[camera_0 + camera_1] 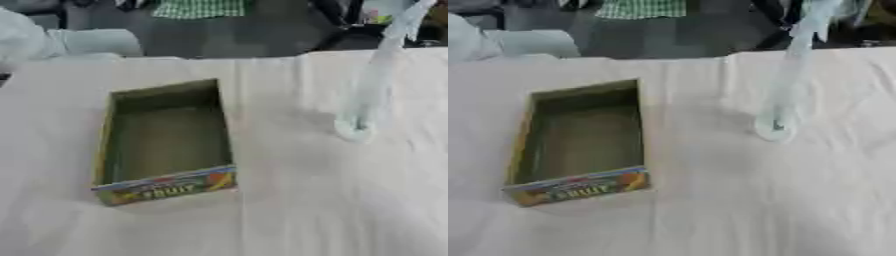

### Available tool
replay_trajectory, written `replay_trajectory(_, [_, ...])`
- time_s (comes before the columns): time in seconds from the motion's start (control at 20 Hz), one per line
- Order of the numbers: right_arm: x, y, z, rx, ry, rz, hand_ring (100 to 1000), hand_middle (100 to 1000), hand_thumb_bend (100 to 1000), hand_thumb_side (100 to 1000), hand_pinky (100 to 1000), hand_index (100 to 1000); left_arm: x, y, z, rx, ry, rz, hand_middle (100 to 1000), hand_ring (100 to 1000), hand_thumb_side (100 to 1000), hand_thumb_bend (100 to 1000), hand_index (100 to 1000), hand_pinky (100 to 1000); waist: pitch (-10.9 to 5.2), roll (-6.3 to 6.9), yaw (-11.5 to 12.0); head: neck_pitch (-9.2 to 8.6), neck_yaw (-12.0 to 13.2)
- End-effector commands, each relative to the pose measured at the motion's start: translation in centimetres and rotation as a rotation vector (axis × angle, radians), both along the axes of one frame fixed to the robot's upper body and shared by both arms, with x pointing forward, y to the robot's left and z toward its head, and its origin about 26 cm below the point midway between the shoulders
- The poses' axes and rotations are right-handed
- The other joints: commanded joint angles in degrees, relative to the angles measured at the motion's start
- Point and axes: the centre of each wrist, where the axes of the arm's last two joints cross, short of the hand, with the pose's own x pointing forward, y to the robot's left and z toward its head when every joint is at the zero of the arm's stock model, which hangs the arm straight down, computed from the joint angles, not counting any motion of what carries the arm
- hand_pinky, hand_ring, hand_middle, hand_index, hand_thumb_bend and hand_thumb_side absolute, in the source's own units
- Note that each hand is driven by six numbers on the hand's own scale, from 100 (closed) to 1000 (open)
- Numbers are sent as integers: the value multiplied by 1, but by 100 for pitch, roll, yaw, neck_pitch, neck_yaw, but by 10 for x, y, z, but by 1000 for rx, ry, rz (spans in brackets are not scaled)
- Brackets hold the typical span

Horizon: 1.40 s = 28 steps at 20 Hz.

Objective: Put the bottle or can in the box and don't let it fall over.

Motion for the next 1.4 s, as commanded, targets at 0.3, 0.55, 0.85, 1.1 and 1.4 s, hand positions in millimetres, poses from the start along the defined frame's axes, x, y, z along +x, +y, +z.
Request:
replay_trajectory(0.3, [-2,2,13,13,-3,75,768,867,100,752,732,903,-2,3,8,24,-22,-7,796,908,615,741,758,754,-117,8,-4,-40,-59])
replay_trajectory(0.55, [1,8,11,141,66,251,724,821,100,760,705,899,-2,2,8,24,-22,-10,797,908,615,741,758,754,-125,13,-2,-58,-96])
replay_trajectory(0.85, [3,13,12,302,141,442,518,696,100,762,568,934,-2,2,8,24,-20,-10,797,909,615,741,758,754,-128,18,-3,-60,-94])
replay_trajectory(1.1, [2,17,13,367,167,518,278,495,100,775,274,991,-2,2,7,24,-19,-11,798,910,615,741,758,754,-126,18,-5,-66,-77])
replay_trajectory(1.4, [0,24,13,444,209,619,142,355,100,831,100,1000,-2,2,7,25,-19,-12,798,910,615,741,758,754,-129,18,-11,-71,-57])
